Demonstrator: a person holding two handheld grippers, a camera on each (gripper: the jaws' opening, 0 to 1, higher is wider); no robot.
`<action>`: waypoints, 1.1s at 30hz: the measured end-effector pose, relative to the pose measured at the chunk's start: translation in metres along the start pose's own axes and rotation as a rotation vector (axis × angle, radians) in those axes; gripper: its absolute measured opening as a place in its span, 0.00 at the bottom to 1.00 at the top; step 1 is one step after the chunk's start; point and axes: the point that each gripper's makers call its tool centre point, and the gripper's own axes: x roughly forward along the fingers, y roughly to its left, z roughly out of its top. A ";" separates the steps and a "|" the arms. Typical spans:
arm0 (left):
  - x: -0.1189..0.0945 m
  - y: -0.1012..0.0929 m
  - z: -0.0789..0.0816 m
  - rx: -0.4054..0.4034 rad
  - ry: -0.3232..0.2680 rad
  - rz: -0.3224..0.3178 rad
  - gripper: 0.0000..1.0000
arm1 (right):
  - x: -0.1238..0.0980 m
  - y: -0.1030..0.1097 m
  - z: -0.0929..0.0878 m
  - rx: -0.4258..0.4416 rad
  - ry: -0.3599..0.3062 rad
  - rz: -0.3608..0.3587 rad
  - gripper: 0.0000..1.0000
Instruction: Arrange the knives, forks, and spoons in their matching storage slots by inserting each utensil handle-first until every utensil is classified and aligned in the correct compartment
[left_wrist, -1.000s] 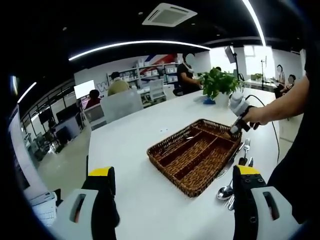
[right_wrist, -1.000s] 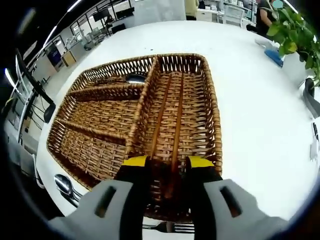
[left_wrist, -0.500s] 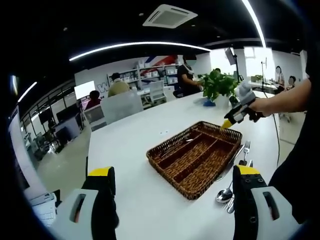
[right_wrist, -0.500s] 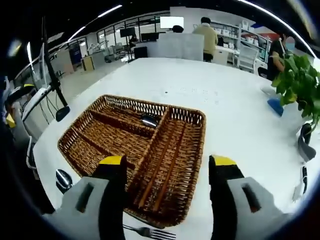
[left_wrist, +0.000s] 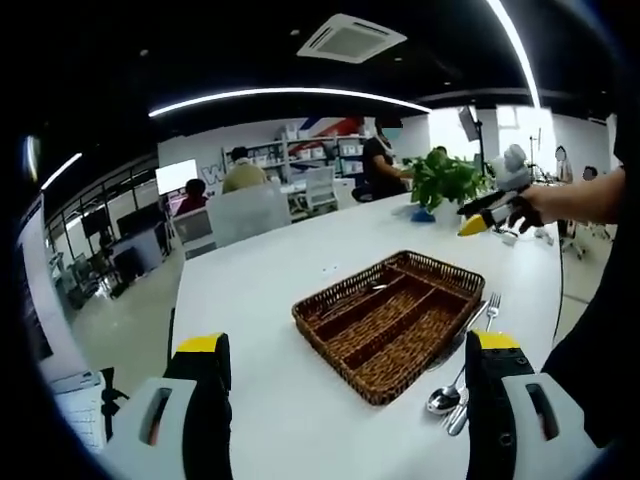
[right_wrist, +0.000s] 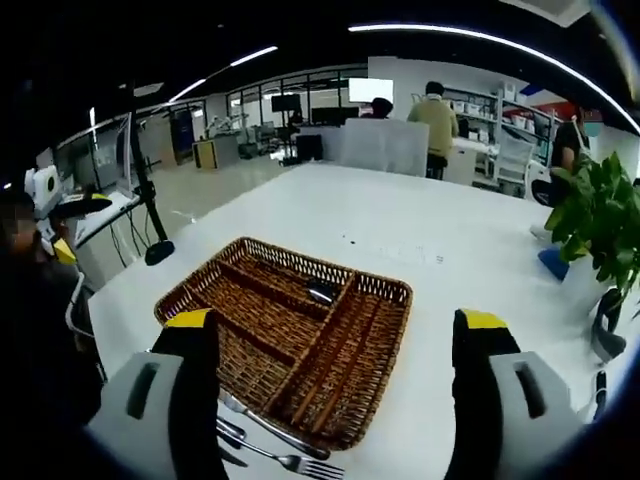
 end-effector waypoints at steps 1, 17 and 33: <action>0.000 0.000 0.000 -0.002 0.001 0.000 0.99 | -0.004 0.002 0.005 -0.008 -0.021 0.009 1.00; 0.005 -0.020 0.006 0.001 -0.002 -0.012 0.99 | -0.084 0.019 -0.005 -0.087 -0.137 0.132 1.00; -0.002 -0.024 0.005 0.027 0.009 -0.020 0.99 | -0.098 0.033 -0.020 -0.097 -0.122 0.184 1.00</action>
